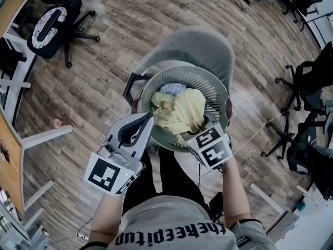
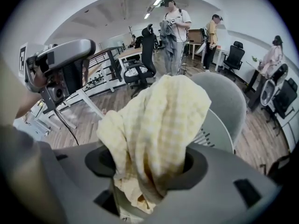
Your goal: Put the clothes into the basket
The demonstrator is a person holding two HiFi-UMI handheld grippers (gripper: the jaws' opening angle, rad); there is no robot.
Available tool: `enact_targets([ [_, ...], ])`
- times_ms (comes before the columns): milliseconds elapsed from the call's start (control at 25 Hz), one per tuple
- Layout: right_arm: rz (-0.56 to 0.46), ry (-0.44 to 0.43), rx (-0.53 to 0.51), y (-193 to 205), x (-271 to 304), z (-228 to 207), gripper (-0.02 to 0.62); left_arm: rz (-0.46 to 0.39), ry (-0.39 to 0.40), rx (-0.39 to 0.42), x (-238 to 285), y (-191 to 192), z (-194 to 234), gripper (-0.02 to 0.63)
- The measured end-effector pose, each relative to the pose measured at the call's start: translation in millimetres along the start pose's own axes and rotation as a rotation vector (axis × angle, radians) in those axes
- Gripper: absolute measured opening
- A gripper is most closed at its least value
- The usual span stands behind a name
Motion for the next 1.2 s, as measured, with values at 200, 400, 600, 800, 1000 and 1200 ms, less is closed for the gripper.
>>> enact_targets([
  [200,-0.01,0.015,-0.034,-3.4,-9.5,2.8,0.272,0.086,0.157,-0.032,7.5,17.0,-14.1,0.015],
  [400,-0.065,-0.033,-0.046,-12.3,-14.0,12.6,0.272,0.212,0.275,-0.071,29.4,49.9,-34.4,0.017],
  [600,-0.089,-0.046,-0.017,-16.2,-20.1,14.4,0.272,0.227,0.216,-0.051,36.1,63.3,-27.2,0.017],
  [800,-0.138,-0.039,0.007,-14.0,-20.4,13.6,0.275,0.272,0.151,0.007,36.9,72.1,-15.2,0.017],
  [1000,-0.129,-0.02,0.018,-10.0,-26.6,10.8,0.275,0.271,0.092,-0.001,31.5,71.5,-2.0,0.017],
  [1200,-0.087,-0.009,-0.011,-7.2,-28.7,11.6,0.275,0.257,0.078,-0.013,29.9,67.5,0.6,0.017],
])
Point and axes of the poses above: the fingertips, and each gripper's own axes: x forward along the fingers, z to its left, y out of its underside, the point moved 9 cm from there along -x, backward along the fingers, and after that the axes turned 14 degrees about -z, right-handed, at the moved point
